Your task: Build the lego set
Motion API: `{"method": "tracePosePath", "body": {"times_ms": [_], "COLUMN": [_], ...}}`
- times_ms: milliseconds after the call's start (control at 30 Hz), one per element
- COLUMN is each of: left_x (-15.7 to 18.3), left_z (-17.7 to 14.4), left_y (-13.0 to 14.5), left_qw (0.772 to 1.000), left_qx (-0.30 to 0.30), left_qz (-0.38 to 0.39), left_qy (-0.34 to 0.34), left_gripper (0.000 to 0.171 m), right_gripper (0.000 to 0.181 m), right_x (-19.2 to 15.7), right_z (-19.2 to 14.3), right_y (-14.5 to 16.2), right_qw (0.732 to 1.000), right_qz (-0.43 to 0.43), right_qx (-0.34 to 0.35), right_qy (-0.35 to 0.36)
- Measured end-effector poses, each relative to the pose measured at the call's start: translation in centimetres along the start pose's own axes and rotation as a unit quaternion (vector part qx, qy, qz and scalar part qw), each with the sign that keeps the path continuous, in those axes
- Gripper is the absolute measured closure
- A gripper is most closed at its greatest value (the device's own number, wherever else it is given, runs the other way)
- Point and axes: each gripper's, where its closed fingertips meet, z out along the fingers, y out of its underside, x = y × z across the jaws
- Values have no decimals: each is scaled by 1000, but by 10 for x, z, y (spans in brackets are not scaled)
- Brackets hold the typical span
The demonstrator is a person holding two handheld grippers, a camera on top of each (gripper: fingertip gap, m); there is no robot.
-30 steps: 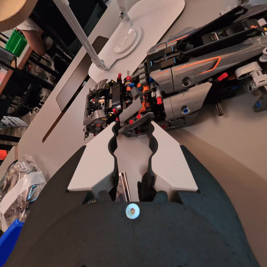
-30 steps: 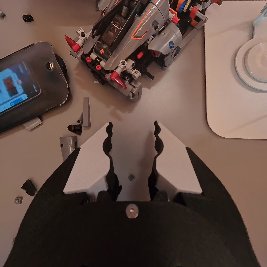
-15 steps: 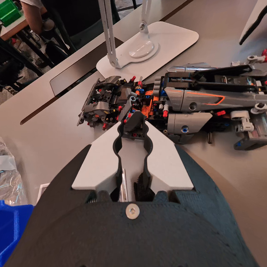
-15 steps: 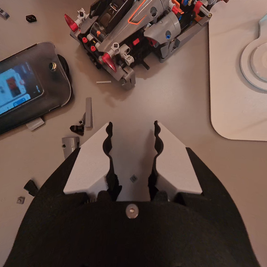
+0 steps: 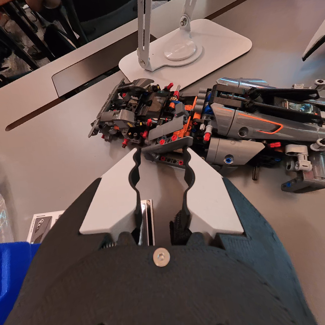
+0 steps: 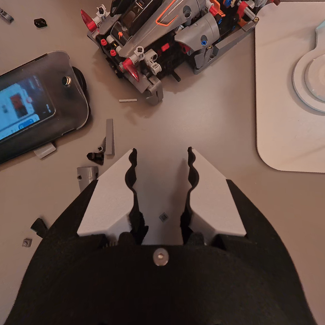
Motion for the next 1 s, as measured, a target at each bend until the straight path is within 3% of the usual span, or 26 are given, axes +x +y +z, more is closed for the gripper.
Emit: {"method": "tracePosePath", "body": {"times_ms": [367, 700, 1000], "left_x": [2, -7, -6], "left_z": [-4, 11, 11], "left_y": [9, 9, 8], "left_qw": [997, 986, 991], "left_qx": [-15, -41, -25], "left_qz": [70, 161, 129], "left_qy": [-3, -32, -7], "left_gripper": [118, 139, 143], "right_gripper": [124, 124, 124], "right_x": [-1, -2, -3], "right_z": [0, 1, 5], "right_y": [0, 0, 2], "right_qw": [1000, 1000, 1000], "right_qz": [-5, -8, -7], "right_qx": [-3, -5, -9], "right_qy": [2, 1, -2]}}
